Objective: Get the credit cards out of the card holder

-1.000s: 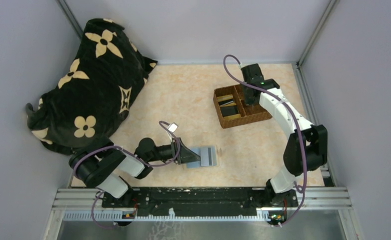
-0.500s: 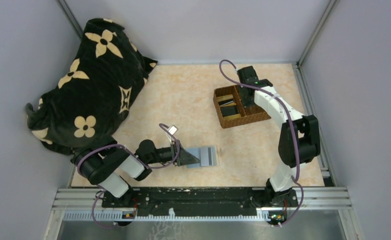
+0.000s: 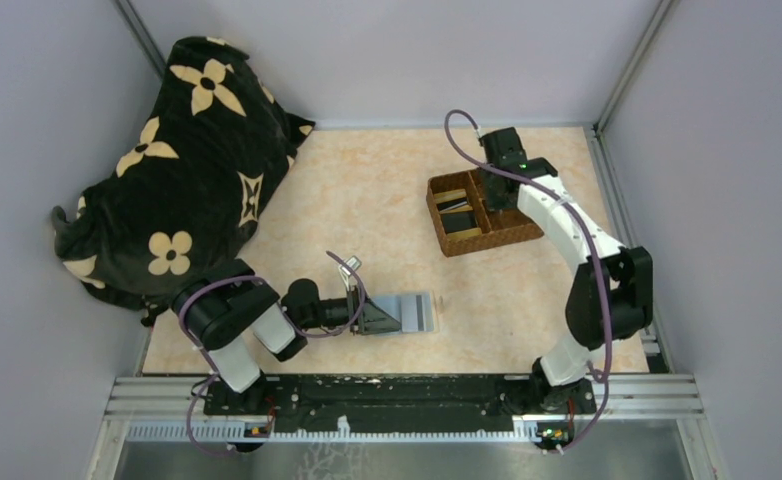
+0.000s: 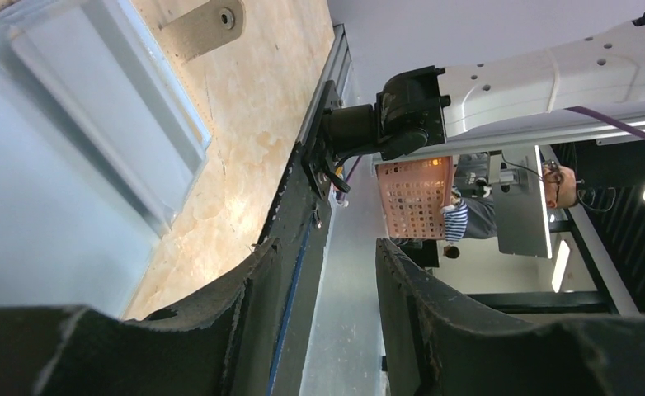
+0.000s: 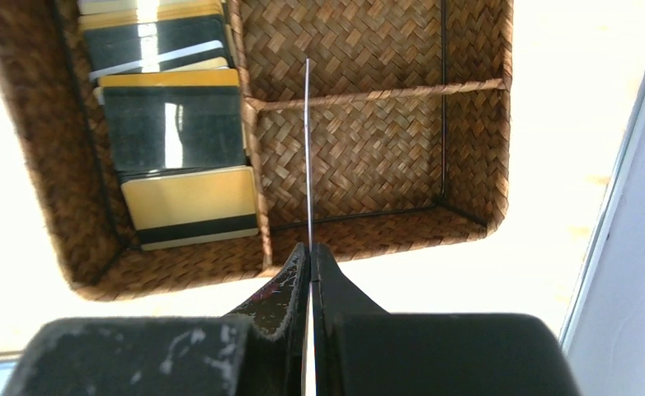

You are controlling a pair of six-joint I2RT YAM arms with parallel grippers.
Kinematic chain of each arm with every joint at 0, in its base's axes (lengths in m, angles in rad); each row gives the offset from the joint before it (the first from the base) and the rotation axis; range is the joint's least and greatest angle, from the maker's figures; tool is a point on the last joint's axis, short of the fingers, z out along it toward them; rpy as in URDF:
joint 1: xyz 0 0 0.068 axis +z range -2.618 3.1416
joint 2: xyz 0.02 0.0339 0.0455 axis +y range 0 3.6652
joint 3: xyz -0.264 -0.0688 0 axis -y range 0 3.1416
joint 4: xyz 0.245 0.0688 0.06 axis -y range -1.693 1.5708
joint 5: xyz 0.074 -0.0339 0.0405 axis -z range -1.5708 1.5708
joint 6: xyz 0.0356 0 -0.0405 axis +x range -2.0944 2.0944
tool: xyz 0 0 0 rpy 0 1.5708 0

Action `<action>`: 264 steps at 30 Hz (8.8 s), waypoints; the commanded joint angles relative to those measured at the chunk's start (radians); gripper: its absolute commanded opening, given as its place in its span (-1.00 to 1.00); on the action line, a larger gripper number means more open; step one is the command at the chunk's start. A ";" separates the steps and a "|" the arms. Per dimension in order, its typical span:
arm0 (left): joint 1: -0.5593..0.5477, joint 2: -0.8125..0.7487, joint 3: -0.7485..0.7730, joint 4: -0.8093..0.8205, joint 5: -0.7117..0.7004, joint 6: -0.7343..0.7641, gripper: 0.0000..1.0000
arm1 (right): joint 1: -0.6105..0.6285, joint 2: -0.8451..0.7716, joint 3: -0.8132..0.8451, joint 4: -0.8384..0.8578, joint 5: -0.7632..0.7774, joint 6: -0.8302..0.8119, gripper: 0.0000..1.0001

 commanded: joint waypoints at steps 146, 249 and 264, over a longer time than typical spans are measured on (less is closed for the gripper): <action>-0.135 -1.219 -0.109 -1.024 -0.801 0.440 -0.13 | -0.048 0.072 0.073 0.019 -0.076 -0.014 -1.00; -0.227 -0.694 0.019 -0.860 -0.613 0.513 -0.55 | 0.409 -0.537 -0.679 0.392 -0.469 0.300 -1.00; -0.285 -0.398 0.057 -0.680 -0.671 0.471 -0.15 | 0.472 -0.462 -0.884 0.640 -0.423 0.417 -0.88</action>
